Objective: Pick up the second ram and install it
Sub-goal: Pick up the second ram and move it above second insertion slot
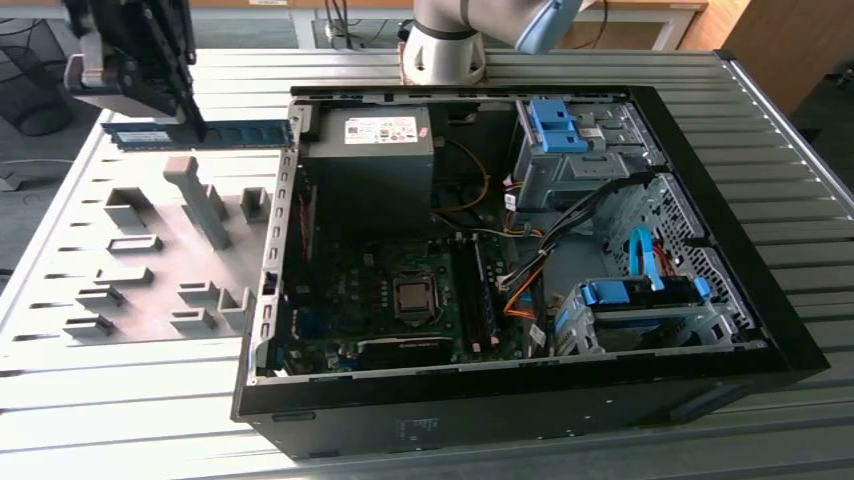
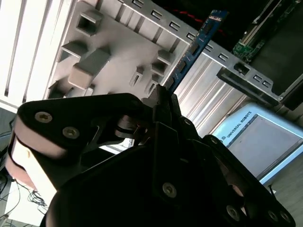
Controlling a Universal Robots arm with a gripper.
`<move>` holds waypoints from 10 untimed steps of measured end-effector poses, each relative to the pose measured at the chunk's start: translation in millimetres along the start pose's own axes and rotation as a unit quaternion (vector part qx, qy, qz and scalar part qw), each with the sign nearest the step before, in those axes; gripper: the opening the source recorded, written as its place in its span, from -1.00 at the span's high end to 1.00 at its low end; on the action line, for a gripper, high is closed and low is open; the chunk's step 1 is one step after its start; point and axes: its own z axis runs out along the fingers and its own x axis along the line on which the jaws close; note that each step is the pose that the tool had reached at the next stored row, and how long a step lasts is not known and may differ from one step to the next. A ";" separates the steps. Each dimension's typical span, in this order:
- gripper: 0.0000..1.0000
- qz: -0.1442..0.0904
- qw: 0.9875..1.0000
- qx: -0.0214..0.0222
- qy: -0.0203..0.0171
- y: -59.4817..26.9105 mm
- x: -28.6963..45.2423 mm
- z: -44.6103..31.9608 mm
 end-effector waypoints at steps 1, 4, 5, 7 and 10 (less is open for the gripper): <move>0.73 0.000 1.000 0.000 0.000 -4.2 -0.1 0.0; 0.73 0.000 1.000 0.000 0.000 -17.2 -0.3 0.0; 0.73 0.000 1.000 0.000 0.000 -21.6 -0.4 0.0; 0.73 0.000 1.000 -0.001 0.000 -30.5 -0.6 -0.1; 0.73 0.000 1.000 -0.001 0.000 -44.2 -0.9 0.0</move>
